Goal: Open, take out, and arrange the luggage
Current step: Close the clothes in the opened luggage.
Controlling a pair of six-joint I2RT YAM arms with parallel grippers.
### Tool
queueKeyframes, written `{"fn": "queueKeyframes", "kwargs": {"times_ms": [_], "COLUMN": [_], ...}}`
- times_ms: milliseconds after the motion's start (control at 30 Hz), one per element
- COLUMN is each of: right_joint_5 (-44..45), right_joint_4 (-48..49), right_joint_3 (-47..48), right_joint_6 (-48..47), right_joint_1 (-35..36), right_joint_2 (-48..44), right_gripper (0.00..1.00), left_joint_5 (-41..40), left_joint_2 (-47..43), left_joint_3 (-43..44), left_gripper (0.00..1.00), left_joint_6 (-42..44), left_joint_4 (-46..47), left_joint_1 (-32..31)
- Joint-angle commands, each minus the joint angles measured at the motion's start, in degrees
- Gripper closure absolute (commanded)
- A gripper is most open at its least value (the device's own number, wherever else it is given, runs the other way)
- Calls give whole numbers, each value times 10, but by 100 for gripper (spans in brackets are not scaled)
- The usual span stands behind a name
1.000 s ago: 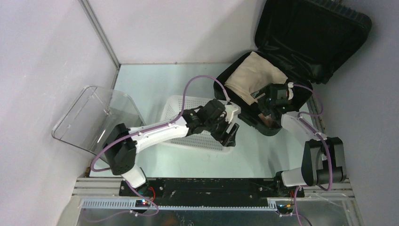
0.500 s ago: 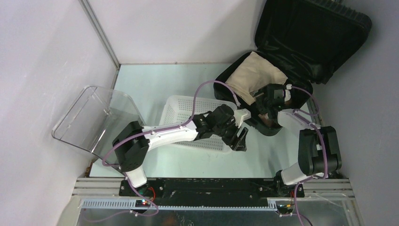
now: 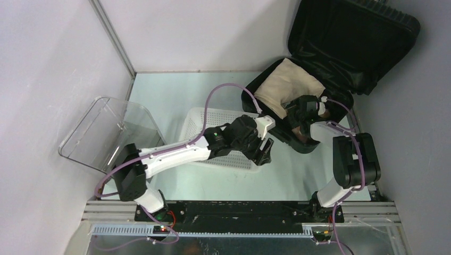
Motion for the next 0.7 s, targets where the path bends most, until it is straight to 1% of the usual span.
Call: {"fn": "queueKeyframes", "kwargs": {"times_ms": [0, 133, 267, 367, 533, 600, 667], "right_joint_5": [16, 12, 10, 12, 21, 26, 27], "right_joint_4": [63, 90, 114, 136, 140, 142, 147], "right_joint_3": [2, 2, 2, 2, 2, 2, 2], "right_joint_6": [16, 7, -15, -29, -34, -38, -43], "right_joint_1": [-6, -13, -16, -16, -14, -12, -12], "right_joint_2": [17, 27, 33, 38, 42, 41, 39], "right_gripper": [30, 34, 39, 40, 41, 43, 48], "left_joint_5": [-84, -76, -60, -39, -8, 1, 12], "left_joint_2": [-44, -47, -33, -22, -3, 8, 21], "left_joint_3": [-17, -40, -43, -51, -62, -64, -61], "left_gripper": [24, 20, 20, 20, 20, 20, 22], "left_joint_6": [18, 21, 21, 2, -27, -30, -31], "left_joint_4": [-55, -51, -42, -20, 23, 33, 38], "left_joint_1": [1, 1, 1, 0, -5, -6, -6]}}
